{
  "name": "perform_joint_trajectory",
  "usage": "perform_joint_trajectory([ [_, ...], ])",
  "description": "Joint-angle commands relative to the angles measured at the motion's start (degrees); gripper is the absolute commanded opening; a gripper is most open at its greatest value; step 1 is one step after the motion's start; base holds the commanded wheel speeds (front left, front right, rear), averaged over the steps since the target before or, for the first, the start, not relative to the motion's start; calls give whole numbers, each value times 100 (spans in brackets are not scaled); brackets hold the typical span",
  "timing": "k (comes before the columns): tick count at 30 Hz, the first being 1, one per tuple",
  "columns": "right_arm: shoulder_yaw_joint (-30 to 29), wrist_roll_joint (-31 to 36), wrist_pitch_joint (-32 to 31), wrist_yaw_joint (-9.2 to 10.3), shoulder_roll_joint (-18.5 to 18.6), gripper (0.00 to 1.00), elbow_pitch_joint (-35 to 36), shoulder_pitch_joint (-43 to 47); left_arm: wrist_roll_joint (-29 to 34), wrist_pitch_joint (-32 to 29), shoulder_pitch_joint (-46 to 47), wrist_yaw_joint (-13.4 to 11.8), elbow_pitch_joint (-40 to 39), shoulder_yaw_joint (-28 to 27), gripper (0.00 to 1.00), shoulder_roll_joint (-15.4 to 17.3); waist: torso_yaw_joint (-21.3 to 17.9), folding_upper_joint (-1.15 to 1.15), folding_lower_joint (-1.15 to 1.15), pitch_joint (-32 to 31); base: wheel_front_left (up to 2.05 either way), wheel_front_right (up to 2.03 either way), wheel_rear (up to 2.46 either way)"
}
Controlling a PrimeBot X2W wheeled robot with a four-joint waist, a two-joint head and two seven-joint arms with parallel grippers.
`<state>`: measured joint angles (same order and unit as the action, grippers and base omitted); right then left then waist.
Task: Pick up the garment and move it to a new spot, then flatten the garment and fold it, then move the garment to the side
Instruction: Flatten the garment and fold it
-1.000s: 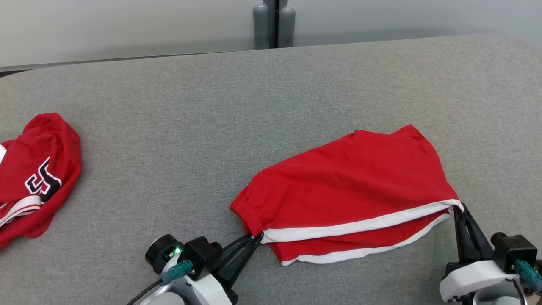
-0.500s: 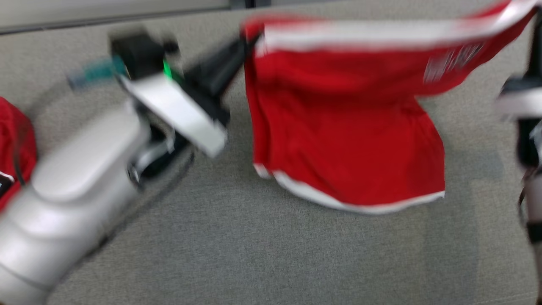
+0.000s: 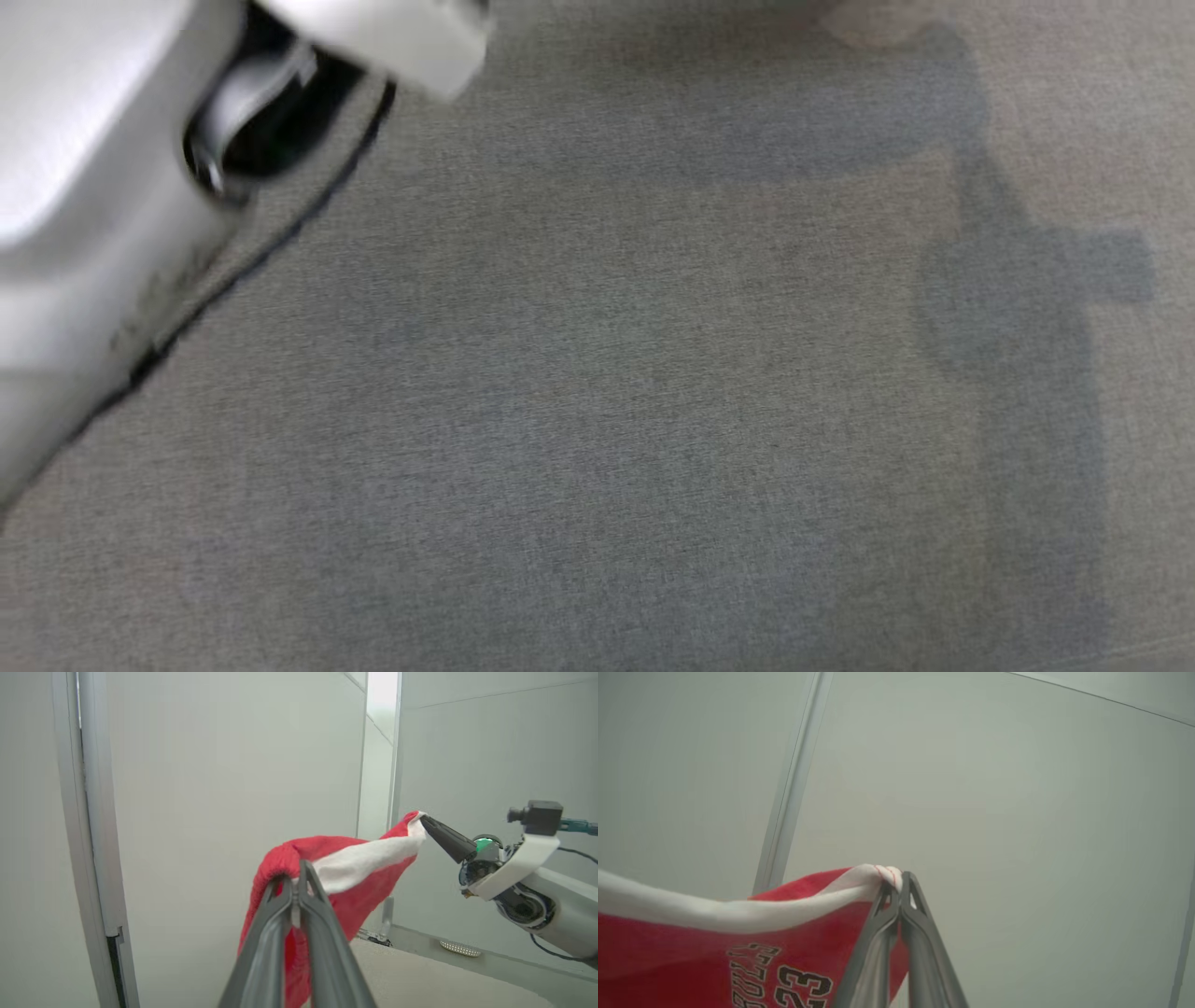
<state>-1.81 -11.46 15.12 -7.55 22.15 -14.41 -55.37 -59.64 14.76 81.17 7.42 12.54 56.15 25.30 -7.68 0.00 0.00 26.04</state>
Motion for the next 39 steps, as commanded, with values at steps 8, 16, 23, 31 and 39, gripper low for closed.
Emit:
perform_joint_trajectory([
  [8,38,-344,-92,12,-121,0,850,3003,-410,46,-2878,1,-1015,-34,0,560,251,0,0,-299,0,0,0],
  [16,828,-1466,-1113,12,277,0,2536,5636,-342,48,-5812,-372,-1914,-463,0,947,60,0,0,-566,0,0,0],
  [23,428,-2584,-2374,11,971,0,4084,6740,-254,-29,-6867,-833,-3034,-542,0,1596,98,0,0,-674,0,0,0],
  [31,-347,-2670,-2910,11,899,0,4416,6604,-888,-217,-6718,-908,-3588,-833,0,1636,395,0,0,-558,0,0,0],
  [39,-13,-3009,-3448,11,1176,0,3191,5025,-2399,-848,-5696,-353,-2485,-1134,0,613,858,0,0,-160,0,0,0],
])
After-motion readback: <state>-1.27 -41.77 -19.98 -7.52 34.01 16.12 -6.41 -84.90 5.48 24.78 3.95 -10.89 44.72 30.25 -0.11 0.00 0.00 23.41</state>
